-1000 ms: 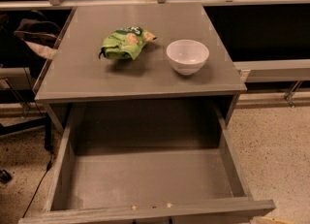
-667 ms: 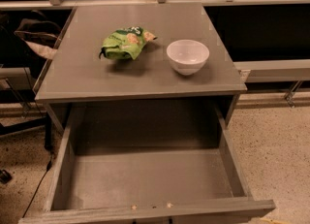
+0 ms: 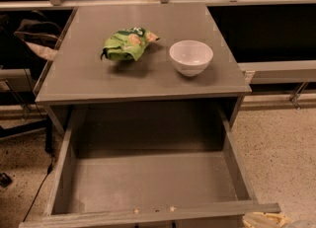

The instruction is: Close top drawer

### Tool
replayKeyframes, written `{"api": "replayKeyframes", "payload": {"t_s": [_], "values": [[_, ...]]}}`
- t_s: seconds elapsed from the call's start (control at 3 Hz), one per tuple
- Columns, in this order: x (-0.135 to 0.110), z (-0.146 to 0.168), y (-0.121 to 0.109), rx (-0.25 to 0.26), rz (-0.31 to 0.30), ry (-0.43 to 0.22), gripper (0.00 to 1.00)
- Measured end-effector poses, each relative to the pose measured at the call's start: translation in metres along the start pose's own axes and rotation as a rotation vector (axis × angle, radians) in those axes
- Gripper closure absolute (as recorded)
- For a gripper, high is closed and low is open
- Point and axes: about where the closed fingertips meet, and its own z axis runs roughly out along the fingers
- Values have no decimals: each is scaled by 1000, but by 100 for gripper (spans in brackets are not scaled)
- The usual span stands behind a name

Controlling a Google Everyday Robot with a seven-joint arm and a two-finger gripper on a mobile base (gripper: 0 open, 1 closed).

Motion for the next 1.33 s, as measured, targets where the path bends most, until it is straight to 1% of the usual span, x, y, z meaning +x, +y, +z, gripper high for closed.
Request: {"api": "replayKeyframes", "payload": {"t_s": [0.33,0.67,1.0,1.33], "values": [[-7,9,2,-12,-13,-2,100],[-7,9,2,-10,-13,-1,100],[-1,13,2,2,5,10,100],[-3,17,4,-6,-9,11,100]]}}
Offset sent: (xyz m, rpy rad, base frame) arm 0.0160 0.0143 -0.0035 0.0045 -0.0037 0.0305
